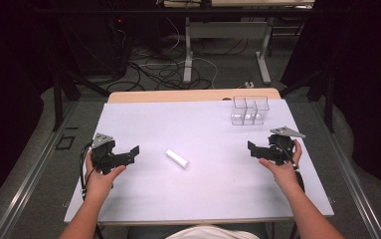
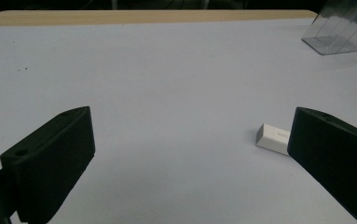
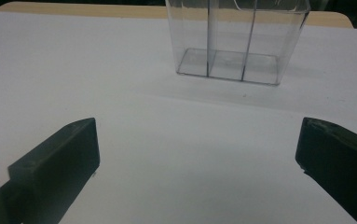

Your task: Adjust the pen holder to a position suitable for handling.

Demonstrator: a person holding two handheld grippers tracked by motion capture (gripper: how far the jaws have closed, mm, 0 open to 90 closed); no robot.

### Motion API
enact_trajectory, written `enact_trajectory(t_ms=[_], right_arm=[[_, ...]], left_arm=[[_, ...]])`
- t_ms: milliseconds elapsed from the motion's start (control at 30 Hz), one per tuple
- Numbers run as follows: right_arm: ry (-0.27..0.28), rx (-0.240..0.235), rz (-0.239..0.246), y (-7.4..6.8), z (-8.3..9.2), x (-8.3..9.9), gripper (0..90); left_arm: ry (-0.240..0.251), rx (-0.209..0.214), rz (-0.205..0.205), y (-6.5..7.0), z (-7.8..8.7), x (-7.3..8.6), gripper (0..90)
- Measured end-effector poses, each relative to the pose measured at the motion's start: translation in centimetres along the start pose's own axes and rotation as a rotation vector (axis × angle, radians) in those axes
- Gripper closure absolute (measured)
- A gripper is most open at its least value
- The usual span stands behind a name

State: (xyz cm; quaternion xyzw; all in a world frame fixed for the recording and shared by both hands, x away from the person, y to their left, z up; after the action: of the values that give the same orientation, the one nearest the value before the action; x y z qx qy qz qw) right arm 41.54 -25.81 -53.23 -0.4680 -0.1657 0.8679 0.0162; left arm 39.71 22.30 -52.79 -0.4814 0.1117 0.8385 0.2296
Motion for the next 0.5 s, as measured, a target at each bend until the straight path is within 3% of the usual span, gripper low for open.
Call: enact_trajectory(t_ms=[167,267,500], right_arm=[[-0.007,0.001,0.004,0.1,-0.2,0.0,0.0],[-0.003,0.013,0.031,0.2,-0.3,-0.5,0.0],[-0.009,0.029,0.027,0.4,-0.3,-1.4,0.0]], left_arm=[[0.011,-0.011,0.009,-0.2,0.1,-0.1,0.6],[0.018,-0.022,0.006,-0.2,0.1,-0.3,0.8],[0.018,-0.04,0.013,-0.3,0.2,-0.3,1.3]])
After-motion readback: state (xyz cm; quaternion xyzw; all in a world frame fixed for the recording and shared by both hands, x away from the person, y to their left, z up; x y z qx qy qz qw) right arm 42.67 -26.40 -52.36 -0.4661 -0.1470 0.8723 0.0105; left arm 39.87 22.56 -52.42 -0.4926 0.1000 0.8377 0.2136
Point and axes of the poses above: each handheld gripper's, and its own axes: z roughly backward along the jaws, x roughly out of its underside, y roughly to its right, the point moved 5 cm from there along -z, roughly forward along the jaws, and after that the axes turned 14 degrees about -z, right-handed, at the moved point
